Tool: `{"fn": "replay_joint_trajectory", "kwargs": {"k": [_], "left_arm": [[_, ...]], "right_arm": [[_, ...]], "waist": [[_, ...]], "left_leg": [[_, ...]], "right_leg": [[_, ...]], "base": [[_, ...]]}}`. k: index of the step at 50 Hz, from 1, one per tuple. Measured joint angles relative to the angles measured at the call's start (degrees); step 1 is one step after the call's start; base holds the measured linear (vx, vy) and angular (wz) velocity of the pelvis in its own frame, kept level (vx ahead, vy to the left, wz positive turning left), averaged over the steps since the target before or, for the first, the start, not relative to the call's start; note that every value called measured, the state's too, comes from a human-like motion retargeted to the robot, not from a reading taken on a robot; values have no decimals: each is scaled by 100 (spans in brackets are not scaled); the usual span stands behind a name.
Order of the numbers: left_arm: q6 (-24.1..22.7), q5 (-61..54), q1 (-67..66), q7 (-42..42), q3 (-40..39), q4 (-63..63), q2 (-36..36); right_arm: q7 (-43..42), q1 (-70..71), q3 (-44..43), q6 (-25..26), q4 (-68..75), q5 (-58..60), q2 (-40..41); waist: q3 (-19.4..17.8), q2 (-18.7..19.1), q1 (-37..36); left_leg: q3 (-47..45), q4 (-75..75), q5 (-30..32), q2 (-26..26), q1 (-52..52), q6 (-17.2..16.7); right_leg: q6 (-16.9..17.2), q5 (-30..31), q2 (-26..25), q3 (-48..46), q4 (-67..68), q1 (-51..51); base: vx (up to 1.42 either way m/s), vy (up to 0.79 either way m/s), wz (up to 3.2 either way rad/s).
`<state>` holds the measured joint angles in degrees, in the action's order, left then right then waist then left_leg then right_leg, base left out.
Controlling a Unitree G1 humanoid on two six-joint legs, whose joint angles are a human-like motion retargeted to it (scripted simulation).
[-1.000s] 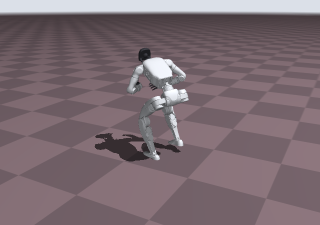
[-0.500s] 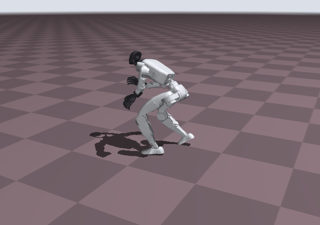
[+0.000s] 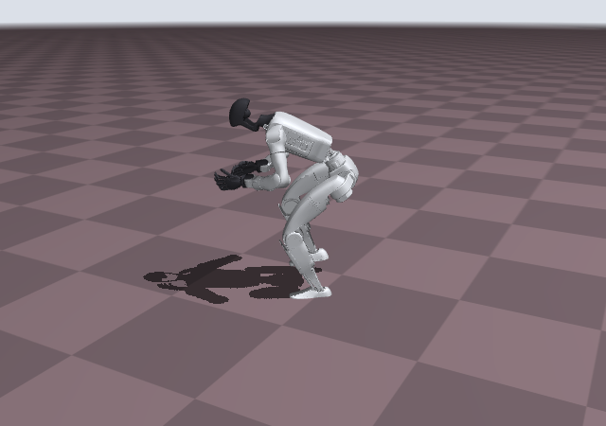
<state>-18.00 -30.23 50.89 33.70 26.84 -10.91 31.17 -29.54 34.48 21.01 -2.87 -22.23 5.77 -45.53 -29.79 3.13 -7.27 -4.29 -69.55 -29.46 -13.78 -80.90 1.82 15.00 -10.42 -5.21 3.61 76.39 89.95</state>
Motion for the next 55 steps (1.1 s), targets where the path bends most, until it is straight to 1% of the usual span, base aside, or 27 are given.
{"fn": "replay_joint_trajectory", "kwargs": {"k": [2, 3, 8, 10, 15, 17, 20, 22, 23, 26, 28, 30, 32, 35, 37, 38, 40, 42, 43, 45, 46, 47, 49, 50, 52, 53, 55], "left_arm": [[-153, -8, 562, 645, 105, -37, -60], [-79, 117, 799, 965, 123, -48, -44], [124, 639, 1505, 573, 263, -390, 274], [157, 723, 1374, 533, 287, -442, 437], [20, 317, -230, 460, 113, -560, 842], [-48, 93, -1208, 488, -163, -521, 967], [-53, -158, -2802, 547, -813, -370, 1062], [-29, -390, -3784, 532, -1300, -246, 985], [-26, -533, -4263, 497, -1551, -195, 907], [-109, -1015, -5384, 288, -2280, -140, 587], [-220, -1324, -5850, 108, -2640, -139, 317], [-325, -1583, -6099, -70, -2851, -124, 51], [-556, -2092, -6089, -202, -2895, -141, -212], [-366, -1939, -5818, -258, -2775, 100, -302], [-299, -1808, -5512, -226, -2607, 238, -258], [-296, -1589, -5396, -185, -2493, 320, -218], [-622, -1779, -5076, -3, -2225, 244, -280], [-260, -1329, -4563, 25, -1950, 409, 33], [-225, -1328, -4285, 77, -1812, 381, 89], [-168, -1207, -3738, 130, -1484, 355, 230], [-22, -1036, -3385, 49, -1245, 386, 308], [31, -928, -3036, 35, -1025, 387, 369], [-86, -852, -2352, 244, -679, 308, 497], [9, -705, -2003, 314, -526, 312, 635], [-82, -556, -1407, 467, -103, 267, 675], [-126, -549, -1144, 953, 43, 337, 725], [175, -77, -524, 659, 412, 271, 918]], "right_arm": [[-275, 156, 49, -97, -55, -57, -3], [-443, 231, 127, -110, -73, -61, 24], [-249, 635, 264, -113, -43, 1, 5], [-183, 669, 299, -102, -30, -26, 48], [-103, 703, 369, -101, -98, -162, 51], [-93, 815, 434, -139, -157, -249, 15], [-98, 1086, 582, -227, -238, -429, -42], [-108, 1276, 692, -271, -267, -563, -81], [-117, 1358, 768, -284, -278, -631, -88], [-141, 1657, 931, -292, -296, -776, -61], [-148, 1854, 978, -280, -284, -804, -35], [-166, 2016, 982, -248, -253, -764, 0], [-286, 2127, 944, -186, -206, -629, 41], [-365, 2152, 843, -71, -131, -395, 93], [-420, 1988, 773, -112, -129, -432, 204], [-464, 1808, 775, -255, -166, -527, 289], [-595, 1391, 762, -510, -211, -705, 499], [-375, 1125, 626, -357, -83, -717, 570], [-311, 985, 585, -304, -40, -757, 634], [-107, 629, 557, -277, 5, -877, 726], [289, 499, 438, 32, 151, -461, 566], [439, 348, 365, 124, 184, -350, 514], [9, 54, 375, -370, -82, -1083, 668], [42, 2, 350, -429, -89, -1176, 577], [-100, -99, 471, -492, -72, -1193, 484], [-310, -106, 527, -499, -61, -1172, 431], [-164, -20, 656, -508, -57, -1144, 273]], "waist": [[0, 1, -6], [0, 57, 57], [0, 139, 319], [0, 190, 332], [0, 324, 285], [0, 326, 287], [0, 262, 348], [0, 119, 392], [0, -19, 407], [0, -259, 458], [0, -364, 482], [0, -454, 511], [0, -459, 567], [0, -418, 646], [0, -507, 620], [0, -620, 576], [0, -776, 499], [0, -599, 608], [0, -518, 657], [0, -380, 700], [0, -334, 685], [0, -289, 673], [0, -142, 692], [0, -11, 728], [0, -135, 628], [0, -116, 579], [0, 106, 573]], "left_leg": [[159, -107, -55, 95, -19, -27], [207, -312, -104, 224, -129, 137], [503, -651, -267, 647, -361, 91], [621, -725, -418, 687, -259, 3], [960, -1155, -667, 689, -143, -115], [1077, -1500, -458, 720, -291, -197], [1077, -2163, 272, 721, -701, -392], [627, -2519, 739, 397, -903, -344], [222, -2632, 837, 82, -905, -210], [-892, -2547, 586, -758, -905, 292], [-1443, -2030, 327, -915, -905, 405], [-1848, -1208, 231, -832, -905, 385], [-2183, -319, 275, -709, -905, 492], [-2543, 494, 415, -634, -905, 884], [-2546, 457, 446, -669, -905, 1005], [-2515, 127, 407, -773, -905, 1071], [-2337, -457, 322, -906, -905, 1132], [-1950, -366, 279, -646, -905, 998], [-1742, -392, 226, -556, -902, 944], [-1335, -691, 68, -486, -856, 872], [-1215, -836, -33, -444, -775, 870], [-1087, -966, -123, -413, -705, 841], [-735, -1187, -242, -351, -698, 728], [-501, -1316, -281, -274, -781, 723], [-573, -1457, -522, -359, -366, 691], [-522, -1559, -624, -386, -248, 710], [-178, -1788, -748, -318, -254, 704]], "right_leg": [[-29, -152, -61, -101, 65, 0], [-115, -30, 112, 107, 186, 0], [-120, -126, 85, 613, 316, 0], [-178, -408, 23, 705, 403, 0], [-269, -774, -63, 798, 565, 0], [-251, -690, -89, 781, 652, 0], [-188, -376, -115, 748, 845, 0], [-165, -209, -117, 759, 1081, -6], [-153, -175, -145, 829, 1217, -23], [-165, -299, -184, 919, 1355, -67], [-158, -444, -215, 1017, 1286, -73], [-132, -516, -188, 1083, 1154, -75], [-143, -446, 26, 983, 1017, -44], [-79, -43, 261, 861, 907, -40], [-138, 35, 406, 606, 920, -40], [-278, 10, 664, 257, 1139, -15], [-521, -156, 1083, -236, 1553, 0], [-178, -58, 545, 361, 1395, 0], [-54, -37, 362, 559, 1356, 0], [-9, -51, 324, 544, 1356, 0], [-10, -78, 365, 564, 1333, 0], [-10, -91, 379, 560, 1290, 0], [-6, -128, 279, 603, 1137, 0], [-6, -215, 204, 765, 1077, 0], [-21, -126, 383, 386, 937, 0], [-67, -235, 409, 345, 907, 0], [-72, -372, 329, 414, 854, 0]], "base": [[27, -2, 72], [25, 4, 101], [36, -16, 122], [47, -26, 99], [44, -30, 85], [40, -31, 87], [38, -30, 99], [36, -31, 108], [35, -30, 100], [31, -25, 99], [26, -18, 104], [24, -14, 111], [21, -10, 136], [24, -8, 115], [38, -4, 35], [48, 3, -8], [46, 5, 6], [29, -5, 101], [31, -5, 99], [37, 1, 68], [38, 4, 58], [36, -1, 59], [31, -7, 70], [29, -3, 56], [32, 1, 13], [27, 1, 14], [21, -10, 67]]}}
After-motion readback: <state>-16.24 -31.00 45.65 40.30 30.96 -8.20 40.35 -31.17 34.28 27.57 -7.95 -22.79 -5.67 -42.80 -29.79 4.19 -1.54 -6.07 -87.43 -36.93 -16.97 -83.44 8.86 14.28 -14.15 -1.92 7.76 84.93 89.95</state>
